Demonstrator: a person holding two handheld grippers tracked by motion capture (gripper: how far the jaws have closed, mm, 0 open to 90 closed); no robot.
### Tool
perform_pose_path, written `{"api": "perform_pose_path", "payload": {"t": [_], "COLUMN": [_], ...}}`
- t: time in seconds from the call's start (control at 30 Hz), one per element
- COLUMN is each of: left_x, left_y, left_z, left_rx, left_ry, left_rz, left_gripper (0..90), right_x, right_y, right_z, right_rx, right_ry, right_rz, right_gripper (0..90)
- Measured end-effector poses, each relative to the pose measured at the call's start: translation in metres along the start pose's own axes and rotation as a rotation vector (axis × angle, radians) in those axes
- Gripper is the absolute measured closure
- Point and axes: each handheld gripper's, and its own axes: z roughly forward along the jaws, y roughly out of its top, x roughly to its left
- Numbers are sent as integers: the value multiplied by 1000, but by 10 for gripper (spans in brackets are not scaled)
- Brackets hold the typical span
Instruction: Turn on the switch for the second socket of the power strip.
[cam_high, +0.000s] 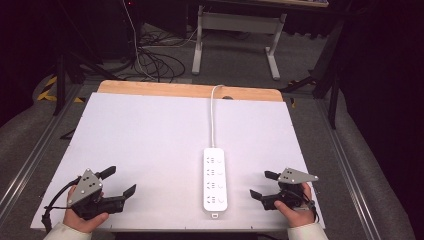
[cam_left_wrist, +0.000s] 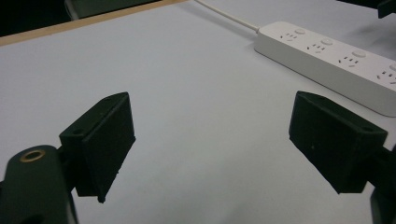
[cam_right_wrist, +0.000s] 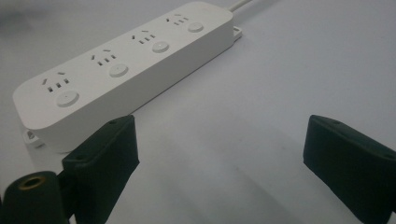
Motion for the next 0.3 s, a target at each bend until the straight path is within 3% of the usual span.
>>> {"api": "perform_pose_path", "payload": {"t": [0.3], "left_x": [-1], "left_y": [0], "left_z": [0], "left_rx": [-3], "left_ry": [3], "left_rz": [17], "left_gripper": [150], "right_x": [-1], "right_y": [4], "right_z": [-2], "right_rx": [-13], "right_ry": [-30], "right_rz": [-36], "right_gripper": [108]}}
